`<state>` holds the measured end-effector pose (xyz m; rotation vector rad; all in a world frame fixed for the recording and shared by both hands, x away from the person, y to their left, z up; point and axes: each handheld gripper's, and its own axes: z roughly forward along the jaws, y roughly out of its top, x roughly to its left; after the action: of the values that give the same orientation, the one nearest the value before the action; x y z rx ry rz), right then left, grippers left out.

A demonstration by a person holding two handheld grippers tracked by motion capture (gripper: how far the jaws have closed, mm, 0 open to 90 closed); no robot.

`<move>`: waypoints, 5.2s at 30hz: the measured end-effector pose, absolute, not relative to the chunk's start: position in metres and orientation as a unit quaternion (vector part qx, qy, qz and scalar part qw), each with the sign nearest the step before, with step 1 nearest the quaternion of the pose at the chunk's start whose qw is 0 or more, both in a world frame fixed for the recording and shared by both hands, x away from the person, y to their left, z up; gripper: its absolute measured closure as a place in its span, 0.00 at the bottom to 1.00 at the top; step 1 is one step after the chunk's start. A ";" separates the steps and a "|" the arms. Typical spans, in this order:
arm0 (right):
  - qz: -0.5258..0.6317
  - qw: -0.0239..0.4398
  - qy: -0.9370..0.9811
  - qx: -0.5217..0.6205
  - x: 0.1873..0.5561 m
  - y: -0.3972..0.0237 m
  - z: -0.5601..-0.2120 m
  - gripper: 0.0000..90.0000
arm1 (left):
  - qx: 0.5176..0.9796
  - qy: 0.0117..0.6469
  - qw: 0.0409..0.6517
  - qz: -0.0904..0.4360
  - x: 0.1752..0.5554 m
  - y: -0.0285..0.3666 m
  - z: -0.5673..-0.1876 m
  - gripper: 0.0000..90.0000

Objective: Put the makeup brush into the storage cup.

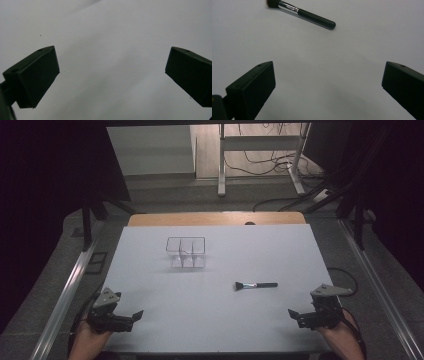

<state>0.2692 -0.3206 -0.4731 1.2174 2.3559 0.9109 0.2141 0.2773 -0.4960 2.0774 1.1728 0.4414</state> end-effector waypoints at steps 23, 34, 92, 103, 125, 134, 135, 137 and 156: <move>0.321 0.150 0.831 0.428 0.267 -0.315 -0.473 0.00 | 0.806 0.460 0.328 0.177 0.215 0.277 -0.498 0.00; 0.314 0.163 0.837 0.416 0.267 -0.311 -0.470 0.00 | 0.808 0.457 0.326 0.177 0.215 0.274 -0.497 0.00; 0.280 0.139 0.863 0.396 0.320 -0.279 -0.465 0.00 | 0.813 0.458 0.311 0.182 0.215 0.273 -0.499 0.00; 0.268 0.137 0.870 0.390 0.330 -0.275 -0.466 0.00 | 0.815 0.455 0.309 0.181 0.216 0.273 -0.500 0.00; 0.264 0.132 0.866 0.404 0.352 -0.274 -0.464 0.00 | 0.815 0.456 0.312 0.176 0.216 0.273 -0.501 0.00; 0.251 0.127 0.870 0.405 0.365 -0.274 -0.464 0.00 | 0.816 0.456 0.309 0.176 0.216 0.273 -0.502 0.00; 0.250 0.126 0.870 0.406 0.367 -0.274 -0.464 0.00 | 0.816 0.456 0.308 0.175 0.216 0.273 -0.501 0.00; 0.246 0.127 0.870 0.408 0.370 -0.275 -0.464 0.00 | 0.816 0.456 0.309 0.175 0.216 0.273 -0.502 0.00; 0.215 0.109 0.888 0.392 0.385 -0.259 -0.473 0.00 | 0.818 0.455 0.307 0.172 0.217 0.272 -0.502 0.00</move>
<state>0.3848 -0.2587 -0.4725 1.1538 2.6108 0.6310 0.2170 0.2722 -0.5023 2.1638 1.2043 0.4559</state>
